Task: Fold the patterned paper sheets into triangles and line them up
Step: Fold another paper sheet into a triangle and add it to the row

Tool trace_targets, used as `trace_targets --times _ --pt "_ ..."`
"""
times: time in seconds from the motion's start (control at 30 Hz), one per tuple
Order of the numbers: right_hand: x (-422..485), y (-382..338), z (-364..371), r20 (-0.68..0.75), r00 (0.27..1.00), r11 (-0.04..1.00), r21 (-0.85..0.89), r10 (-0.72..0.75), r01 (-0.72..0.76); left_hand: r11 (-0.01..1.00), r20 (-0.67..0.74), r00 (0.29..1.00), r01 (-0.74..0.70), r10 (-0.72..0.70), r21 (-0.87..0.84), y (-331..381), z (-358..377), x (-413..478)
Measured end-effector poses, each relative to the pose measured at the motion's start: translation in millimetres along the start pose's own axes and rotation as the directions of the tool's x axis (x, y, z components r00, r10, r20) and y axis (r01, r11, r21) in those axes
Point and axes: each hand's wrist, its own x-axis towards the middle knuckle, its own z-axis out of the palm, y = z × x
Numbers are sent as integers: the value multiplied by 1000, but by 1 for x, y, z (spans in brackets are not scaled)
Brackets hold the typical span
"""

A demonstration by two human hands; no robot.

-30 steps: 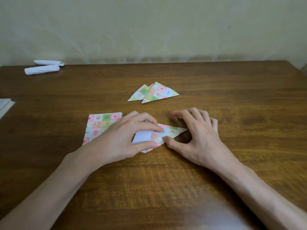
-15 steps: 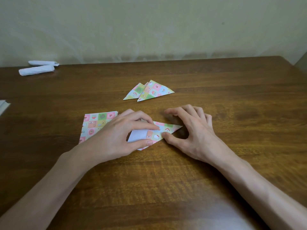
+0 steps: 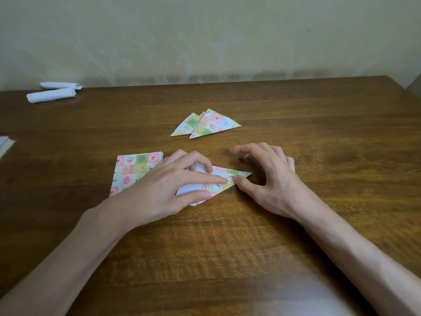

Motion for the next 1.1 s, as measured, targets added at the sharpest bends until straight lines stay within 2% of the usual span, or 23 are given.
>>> trace_targets --times 0.13,0.23,0.43,0.77,0.87,0.97,1.1 --pt "2 4 -6 24 1000 996 85 16 -18 993 64 998 -29 22 113 5 -2 -2" --pt "3 4 -7 38 999 996 86 9 -12 988 70 997 -37 27 148 7 -2 -3" --pt "8 16 -10 8 1000 986 165 27 -28 994 60 998 -34 28 104 6 -1 -3" --pt "6 12 -11 2 1000 988 153 21 -21 999 16 999 -32 32 20 -2 -4 -7" --pt "3 3 -5 -39 999 995 90 34 -30 999 13 999 -43 42 9 0 -6 -8" --pt "-2 -6 6 -66 998 999 -53 8 -12 999 13 999 -47 47 -4 0 -7 -8" --pt "-1 -5 6 -39 999 997 -76 7 -10 999 1 1000 -30 30 -33 -2 -9 -7"
